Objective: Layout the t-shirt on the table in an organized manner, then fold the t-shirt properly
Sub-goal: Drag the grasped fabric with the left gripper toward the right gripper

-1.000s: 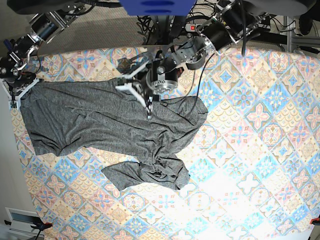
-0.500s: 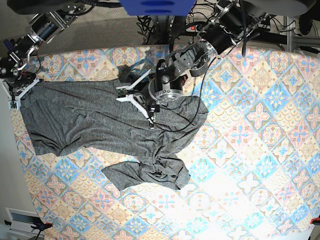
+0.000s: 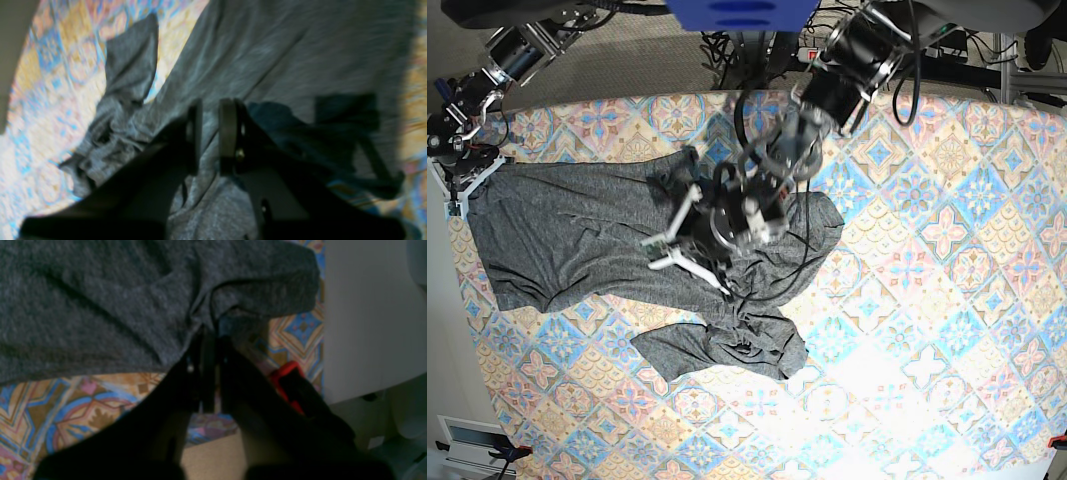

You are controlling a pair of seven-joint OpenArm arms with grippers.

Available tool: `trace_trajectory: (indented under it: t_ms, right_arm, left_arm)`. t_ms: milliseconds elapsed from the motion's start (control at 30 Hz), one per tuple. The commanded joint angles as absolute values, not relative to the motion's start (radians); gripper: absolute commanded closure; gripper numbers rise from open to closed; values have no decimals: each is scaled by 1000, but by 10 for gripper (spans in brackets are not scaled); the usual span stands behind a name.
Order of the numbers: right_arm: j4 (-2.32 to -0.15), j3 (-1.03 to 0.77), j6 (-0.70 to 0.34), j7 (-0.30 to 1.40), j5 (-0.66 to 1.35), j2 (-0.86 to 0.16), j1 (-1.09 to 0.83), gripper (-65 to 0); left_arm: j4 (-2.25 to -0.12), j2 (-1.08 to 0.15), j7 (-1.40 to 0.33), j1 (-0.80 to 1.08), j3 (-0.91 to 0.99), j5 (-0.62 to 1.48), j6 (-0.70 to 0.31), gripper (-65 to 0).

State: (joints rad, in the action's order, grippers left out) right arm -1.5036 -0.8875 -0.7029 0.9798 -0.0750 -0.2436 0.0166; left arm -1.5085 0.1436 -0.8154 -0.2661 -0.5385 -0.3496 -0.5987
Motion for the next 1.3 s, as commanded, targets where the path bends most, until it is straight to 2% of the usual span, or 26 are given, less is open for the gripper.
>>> trace_trajectory:
  t_ms: [0,133,233,500,567,633,733,867,967,1267]
  right_arm:
    - [-1521,-894,-698,969,-70,-266,27,0]
    - [-1521,-894,-698,969,-70,-266,27,0]
    - [-1521,-894,-698,969,-70,-266,27,0]
    - [-1521,-891,-698,969,-70,-266,27,0]
    - [-1521,-891,-698,969,-70,-266,27,0]
    - [-1521,-891,-698,969,-70,-266,27,0]
    - [-1521,-891,-698,969,-70,-266,27,0]
    - [-1521,-891,-698,969,-70,-266,27,0]
    - [-1521,-889,-698,969,-70,-265,27,0]
    - [-1521,-889,-698,969,-70,-265,27,0]
  left_arm:
    - [-1520,156,-800,-277,-556,-341,-598,-78]
    - [-1586,151,-868,-243,-625,-343,-596,-93]
    - [-1676,150,-954,-209,-641,-341,-596,-151]
    - [-1825,107,-1121,-97,-730,-341,-596,-470]
    - [-1825,87,-1145,-79,-751,-334,-596,-504]
    - [-1824,85,-1144,-38,-746,-334,-595,-492]
    - [-1824,85,-1122,12,-733,-335,-590,-439]
    - [-1817,125,-1026,87,-588,-332,-590,-361]
    - [-1727,157,-974,105,-521,-332,-591,-319]
    - [-1578,157,-874,107,-466,-286,-591,-315]
